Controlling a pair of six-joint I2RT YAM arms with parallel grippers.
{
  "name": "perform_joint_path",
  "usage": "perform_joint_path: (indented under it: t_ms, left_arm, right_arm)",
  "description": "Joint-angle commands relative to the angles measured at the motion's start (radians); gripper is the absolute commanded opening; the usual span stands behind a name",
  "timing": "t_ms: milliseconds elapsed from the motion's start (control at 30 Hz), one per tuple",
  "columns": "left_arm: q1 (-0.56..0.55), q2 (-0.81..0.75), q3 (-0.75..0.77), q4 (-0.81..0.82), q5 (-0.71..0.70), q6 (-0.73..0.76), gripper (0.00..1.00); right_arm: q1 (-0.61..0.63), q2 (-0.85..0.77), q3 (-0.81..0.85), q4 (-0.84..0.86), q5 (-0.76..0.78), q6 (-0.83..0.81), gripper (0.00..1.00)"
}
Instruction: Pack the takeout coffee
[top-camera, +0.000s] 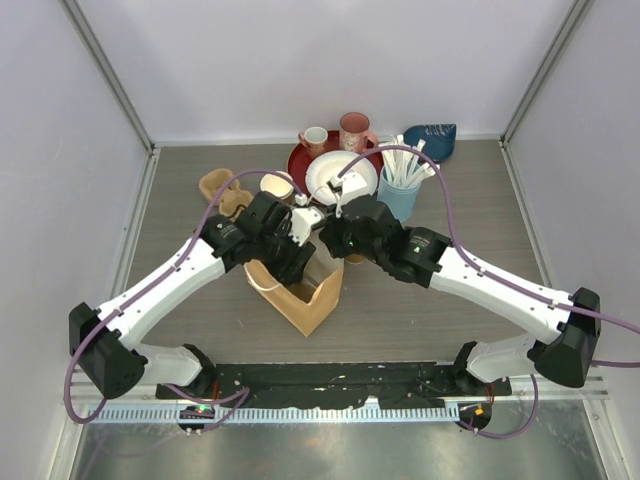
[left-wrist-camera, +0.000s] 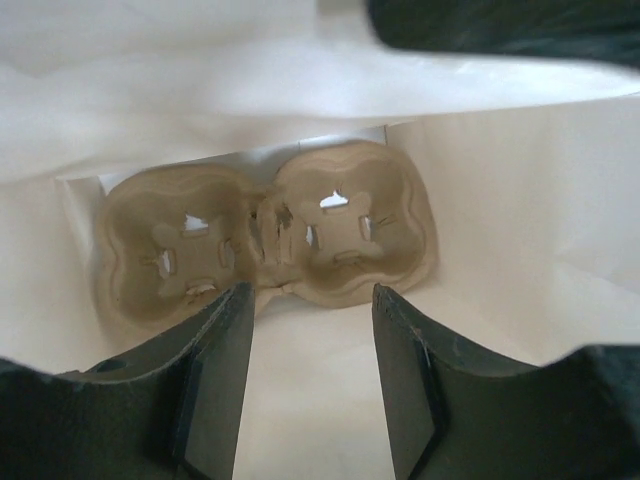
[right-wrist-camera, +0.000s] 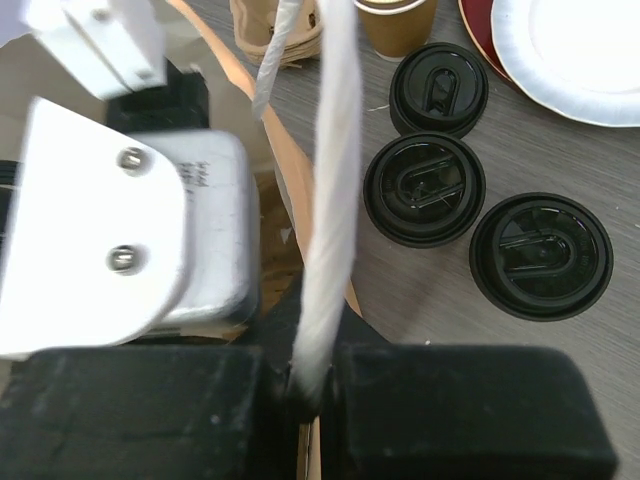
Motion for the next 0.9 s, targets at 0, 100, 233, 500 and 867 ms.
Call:
perform_joint_path:
  t_ms: [0,100,233,500,867]
  left_arm:
    - [-0.003,-0.036,0.088,0.029,0.050,-0.014,0.55]
    - [-0.003,-0.040,0.085,0.040,0.045,-0.014,0.57]
    - [-0.003,-0.042,0.079,0.053,0.017,-0.010,0.61]
    - [-0.003,-0.053,0.143,-0.005,-0.029,0.006,0.72]
    - [-0.003,-0.079,0.215,-0.084,0.051,0.030,0.76]
  right_arm:
    - [0.011,0.017,0.053,0.067,0.013,-0.017,0.01]
    - [0.013,0.025,0.054,0.073,0.015,-0.021,0.01]
    - [0.016,0.029,0.054,0.075,0.016,-0.026,0.01]
    - [0.017,0.034,0.045,0.075,0.013,-0.035,0.01]
    - [0.016,0.046,0.034,0.076,0.016,-0.040,0.01]
